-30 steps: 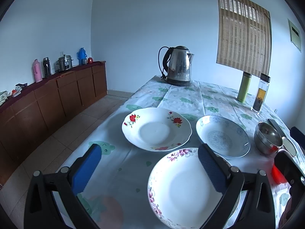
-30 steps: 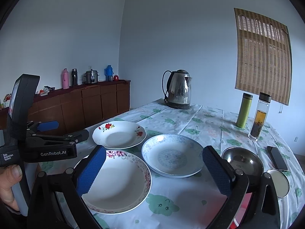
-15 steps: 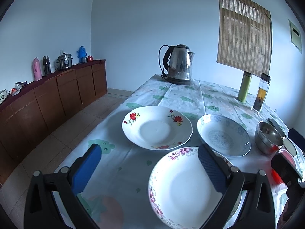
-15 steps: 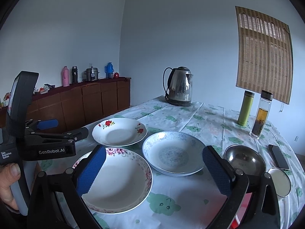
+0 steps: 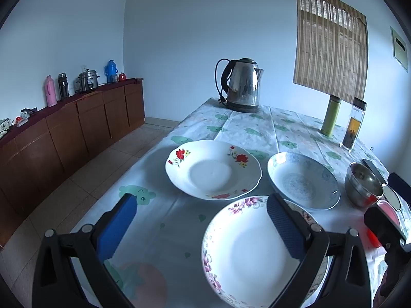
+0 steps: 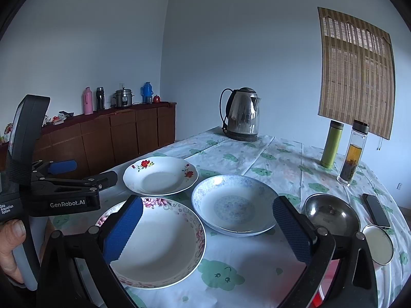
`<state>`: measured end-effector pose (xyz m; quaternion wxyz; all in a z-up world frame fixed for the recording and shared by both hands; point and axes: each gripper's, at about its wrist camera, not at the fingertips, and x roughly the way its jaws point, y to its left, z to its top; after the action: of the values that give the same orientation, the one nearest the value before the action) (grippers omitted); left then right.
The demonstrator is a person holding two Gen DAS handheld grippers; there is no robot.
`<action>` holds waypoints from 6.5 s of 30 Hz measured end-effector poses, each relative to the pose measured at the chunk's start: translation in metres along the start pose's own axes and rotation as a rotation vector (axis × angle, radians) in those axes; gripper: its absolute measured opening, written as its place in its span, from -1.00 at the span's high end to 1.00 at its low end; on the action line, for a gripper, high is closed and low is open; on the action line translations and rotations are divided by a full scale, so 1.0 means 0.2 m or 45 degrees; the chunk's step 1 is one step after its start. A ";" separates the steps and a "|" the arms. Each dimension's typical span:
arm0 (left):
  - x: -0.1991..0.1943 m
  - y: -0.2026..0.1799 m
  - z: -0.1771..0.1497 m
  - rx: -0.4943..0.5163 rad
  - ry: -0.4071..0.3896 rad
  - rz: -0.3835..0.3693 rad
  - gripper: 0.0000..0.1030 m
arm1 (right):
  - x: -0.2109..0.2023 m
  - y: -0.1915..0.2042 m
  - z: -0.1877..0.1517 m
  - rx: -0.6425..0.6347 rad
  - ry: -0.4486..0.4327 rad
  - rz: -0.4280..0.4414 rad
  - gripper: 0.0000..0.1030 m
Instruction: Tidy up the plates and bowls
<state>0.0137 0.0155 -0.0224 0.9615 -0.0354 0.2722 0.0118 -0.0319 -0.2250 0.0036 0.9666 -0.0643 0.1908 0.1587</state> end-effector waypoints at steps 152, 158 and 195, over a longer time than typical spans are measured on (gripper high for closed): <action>0.57 -0.46 0.29 0.122 0.072 -0.235 0.40 | 0.62 -0.43 0.10 0.214 0.283 -0.095 0.58; 0.64 -0.52 0.29 0.135 0.106 -0.255 0.39 | 0.66 -0.47 0.08 0.238 0.294 -0.156 0.58; 0.88 -0.67 0.20 0.240 0.265 -0.303 0.40 | 0.79 -0.56 -0.04 0.276 0.441 -0.311 0.58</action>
<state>0.1898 -0.1141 -0.0721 0.9218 0.0220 0.3641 -0.1312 0.1411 -0.2882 -0.0583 0.9327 -0.0091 0.3605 0.0059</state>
